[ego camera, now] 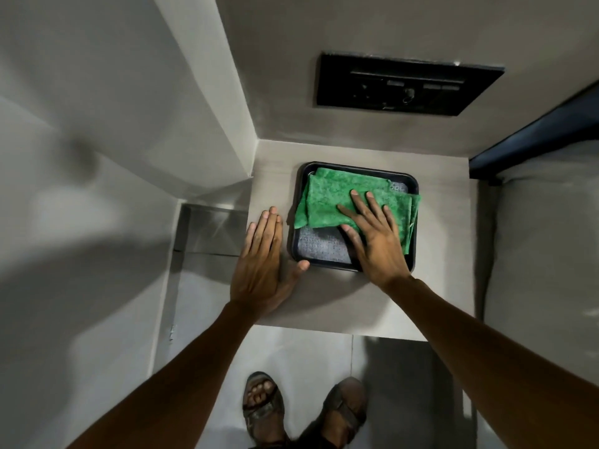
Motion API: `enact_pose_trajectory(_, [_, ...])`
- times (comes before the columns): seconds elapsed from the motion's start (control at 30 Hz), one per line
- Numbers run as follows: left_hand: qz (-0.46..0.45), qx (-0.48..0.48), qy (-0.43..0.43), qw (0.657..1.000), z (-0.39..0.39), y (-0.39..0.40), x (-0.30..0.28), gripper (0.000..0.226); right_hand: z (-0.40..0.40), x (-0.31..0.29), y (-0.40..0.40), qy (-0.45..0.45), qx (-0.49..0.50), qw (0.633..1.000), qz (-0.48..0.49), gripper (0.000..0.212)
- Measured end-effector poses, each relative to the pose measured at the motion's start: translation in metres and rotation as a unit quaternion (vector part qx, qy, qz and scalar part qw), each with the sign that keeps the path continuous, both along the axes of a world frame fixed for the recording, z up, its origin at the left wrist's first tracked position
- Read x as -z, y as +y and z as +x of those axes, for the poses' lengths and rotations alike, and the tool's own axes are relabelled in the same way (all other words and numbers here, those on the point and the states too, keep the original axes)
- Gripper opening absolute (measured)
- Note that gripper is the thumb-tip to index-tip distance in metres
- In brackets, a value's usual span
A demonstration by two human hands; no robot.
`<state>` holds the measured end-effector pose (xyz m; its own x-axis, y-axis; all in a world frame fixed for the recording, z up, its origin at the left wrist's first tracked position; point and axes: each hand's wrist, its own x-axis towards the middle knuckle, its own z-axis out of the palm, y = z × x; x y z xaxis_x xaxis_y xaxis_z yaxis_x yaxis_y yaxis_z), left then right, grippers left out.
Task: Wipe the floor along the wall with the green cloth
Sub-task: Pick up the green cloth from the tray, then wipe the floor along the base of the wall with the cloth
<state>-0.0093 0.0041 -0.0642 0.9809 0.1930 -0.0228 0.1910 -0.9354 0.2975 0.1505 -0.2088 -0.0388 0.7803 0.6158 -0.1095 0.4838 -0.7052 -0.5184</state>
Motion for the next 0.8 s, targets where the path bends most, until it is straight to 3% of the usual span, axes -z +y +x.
enact_pose_trajectory(0.13, [-0.028, -0.01, -0.022, 0.999, -0.003, 0.0, -0.001, 0.098, 0.002, -0.027, 0.007, 0.099, 0.085, 0.99, 0.05, 0.05])
enact_pose_trajectory(0.23, [-0.066, -0.034, -0.034, 0.997, -0.008, 0.0, -0.011, 0.1, 0.007, -0.052, 0.006, 0.172, 0.171, 0.965, 0.105, 0.05])
enact_pose_trajectory(0.33, [-0.106, -0.067, -0.062, 0.99, -0.022, 0.0, -0.024, 0.099, 0.007, -0.082, 0.01, 0.22, 0.194, 0.939, 0.177, 0.044])
enact_pose_trajectory(0.57, [-0.151, -0.185, -0.029, 0.971, -0.088, 0.008, -0.023, 0.101, -0.032, -0.132, 0.053, 0.24, 0.058, 0.939, 0.24, 0.033])
enact_pose_trajectory(0.67, [-0.169, -0.257, -0.042, 0.951, -0.14, 0.005, -0.011, 0.095, -0.074, -0.134, 0.088, 0.271, -0.009, 0.935, 0.231, 0.031])
enact_pose_trajectory(0.8, [-0.178, -0.342, 0.014, 0.922, -0.214, 0.002, 0.013, 0.096, -0.132, -0.119, 0.142, 0.277, -0.113, 0.935, 0.193, 0.039])
